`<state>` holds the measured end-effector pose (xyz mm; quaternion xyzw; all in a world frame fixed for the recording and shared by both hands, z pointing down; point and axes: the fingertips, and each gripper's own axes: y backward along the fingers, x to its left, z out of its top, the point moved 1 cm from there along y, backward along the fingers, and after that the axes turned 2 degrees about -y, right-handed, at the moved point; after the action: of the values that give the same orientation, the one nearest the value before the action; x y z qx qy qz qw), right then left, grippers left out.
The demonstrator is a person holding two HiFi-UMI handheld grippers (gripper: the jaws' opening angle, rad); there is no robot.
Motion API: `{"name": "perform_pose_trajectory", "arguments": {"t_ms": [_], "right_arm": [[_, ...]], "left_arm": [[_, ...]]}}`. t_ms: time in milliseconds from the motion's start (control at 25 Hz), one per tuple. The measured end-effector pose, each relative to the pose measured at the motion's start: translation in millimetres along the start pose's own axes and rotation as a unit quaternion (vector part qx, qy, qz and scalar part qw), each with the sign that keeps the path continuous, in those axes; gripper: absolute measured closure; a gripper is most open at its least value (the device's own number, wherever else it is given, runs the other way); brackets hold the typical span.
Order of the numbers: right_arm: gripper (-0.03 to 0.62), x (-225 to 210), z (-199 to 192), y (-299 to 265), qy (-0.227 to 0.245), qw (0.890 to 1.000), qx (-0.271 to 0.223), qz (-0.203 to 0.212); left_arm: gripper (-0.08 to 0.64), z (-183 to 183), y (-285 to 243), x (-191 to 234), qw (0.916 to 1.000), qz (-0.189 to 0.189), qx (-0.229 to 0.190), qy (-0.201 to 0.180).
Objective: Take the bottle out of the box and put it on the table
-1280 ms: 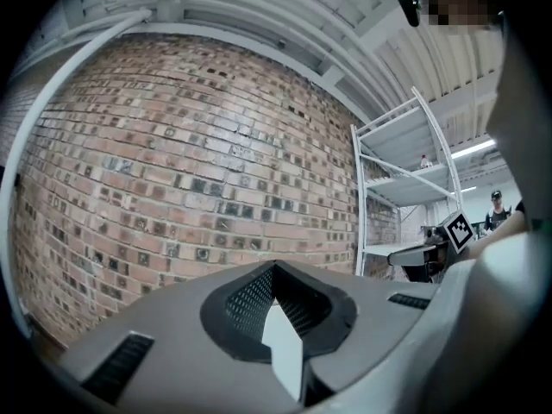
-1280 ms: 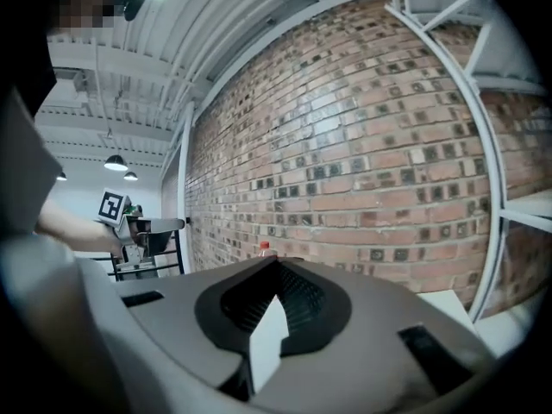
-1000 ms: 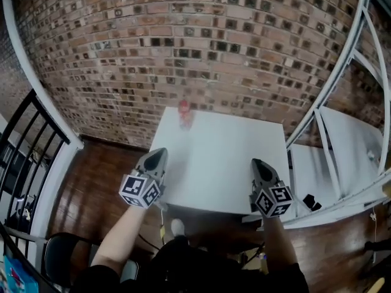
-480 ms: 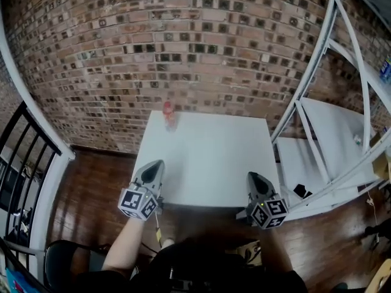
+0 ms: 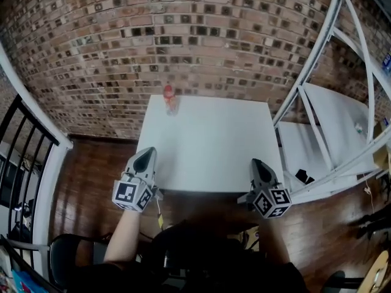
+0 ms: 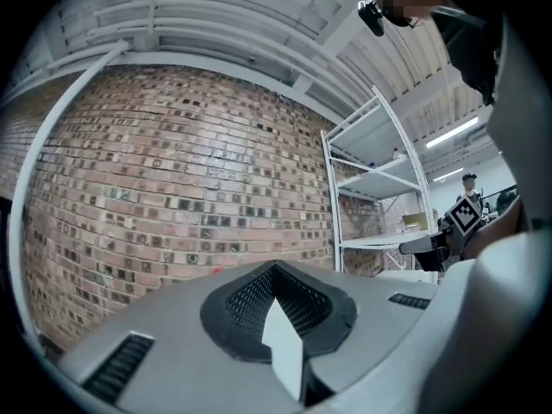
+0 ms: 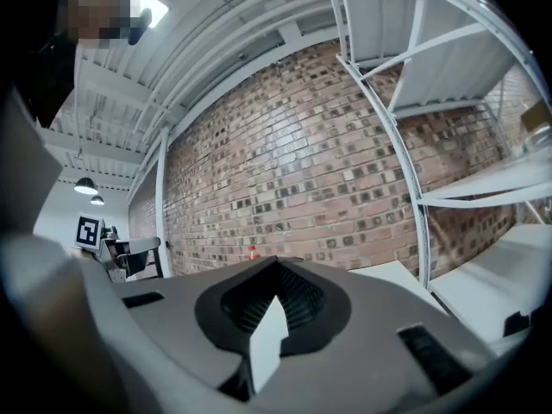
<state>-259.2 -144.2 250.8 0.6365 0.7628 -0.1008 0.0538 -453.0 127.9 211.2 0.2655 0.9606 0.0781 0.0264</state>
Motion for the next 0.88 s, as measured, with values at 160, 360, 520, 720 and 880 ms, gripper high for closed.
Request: {"name": "perform_pose_trajectory", "arguments": {"t_ms": [160, 360, 520, 720, 880], "right_arm": [[0.592, 21.1, -2.5, -12.3, -0.009, 1.000, 0.001, 0.012], [0.592, 39.4, -12.6, -21.9, -0.004, 1.000, 0.017, 0.018], [0.592, 39.0, -9.5, -21.4, 0.002, 1.000, 0.015, 0.012], [0.592, 33.7, -5.9, -19.5, 0.002, 1.000, 0.010, 0.001], [0.592, 37.1, -3.3, -22.4, 0.010, 1.000, 0.008, -0.001]], "left_arm": [[0.558, 4.1, 7.3, 13.3, 0.9999, -0.002, -0.002, 0.013], [0.558, -0.4, 17.7, 28.5, 0.9998, -0.001, 0.003, 0.020], [0.558, -4.3, 17.7, 33.7, 0.9998, -0.004, 0.008, 0.020], [0.558, -8.4, 15.7, 38.3, 0.9996, -0.008, 0.012, 0.022], [0.558, -8.3, 15.1, 43.8, 0.9992, -0.013, 0.009, 0.035]]}}
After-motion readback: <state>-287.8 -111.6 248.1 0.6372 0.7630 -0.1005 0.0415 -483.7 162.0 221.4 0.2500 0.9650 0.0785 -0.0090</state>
